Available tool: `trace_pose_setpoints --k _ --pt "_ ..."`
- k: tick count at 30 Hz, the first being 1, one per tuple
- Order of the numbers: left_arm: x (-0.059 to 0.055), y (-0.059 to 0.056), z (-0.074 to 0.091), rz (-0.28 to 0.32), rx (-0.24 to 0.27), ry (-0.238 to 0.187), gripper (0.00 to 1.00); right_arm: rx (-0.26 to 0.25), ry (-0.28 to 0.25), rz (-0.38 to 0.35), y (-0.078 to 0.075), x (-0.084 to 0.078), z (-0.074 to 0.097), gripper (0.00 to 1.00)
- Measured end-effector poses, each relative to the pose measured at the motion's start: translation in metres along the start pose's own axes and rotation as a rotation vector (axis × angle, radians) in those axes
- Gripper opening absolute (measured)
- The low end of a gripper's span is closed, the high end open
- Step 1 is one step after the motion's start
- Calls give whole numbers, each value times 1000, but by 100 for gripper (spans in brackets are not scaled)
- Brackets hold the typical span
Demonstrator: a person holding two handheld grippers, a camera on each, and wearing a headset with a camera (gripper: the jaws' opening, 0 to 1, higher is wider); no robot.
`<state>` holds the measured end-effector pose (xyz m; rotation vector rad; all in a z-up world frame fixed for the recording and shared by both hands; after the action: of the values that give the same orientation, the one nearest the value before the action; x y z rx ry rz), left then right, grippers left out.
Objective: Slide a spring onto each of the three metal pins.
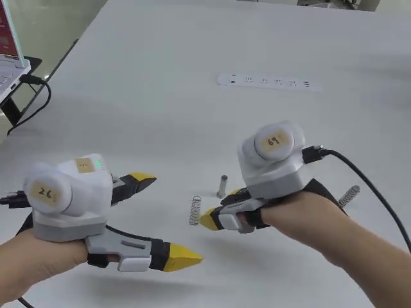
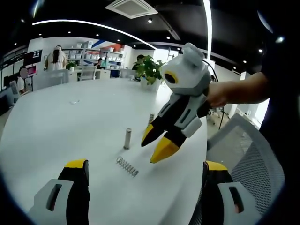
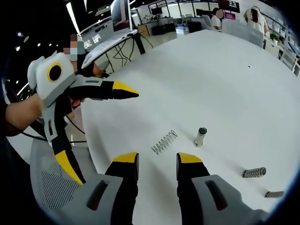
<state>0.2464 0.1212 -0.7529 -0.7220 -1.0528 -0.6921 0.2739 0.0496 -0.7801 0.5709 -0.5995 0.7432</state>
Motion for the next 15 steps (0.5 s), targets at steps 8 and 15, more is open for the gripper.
trace_pose_setpoints --k 8,15 --pt "-3 5 1 7 2 6 97 -43 -11 -131 -2 5 -19 26" --pt "-5 6 3 11 9 9 97 -80 15 -105 1 3 -29 24"
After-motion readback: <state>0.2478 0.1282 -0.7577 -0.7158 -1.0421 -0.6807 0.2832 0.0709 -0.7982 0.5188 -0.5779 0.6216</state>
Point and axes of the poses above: the centre of the closed fingertips' face, and the gripper's own axes: z roughly backward along the fingers, y roughly to its left, x roughly out of its top, the point moved 3 cm from there along z, roughly backward along the fingers, and after that the axes turned 7 degrees about -y, right-handed, at the moved point
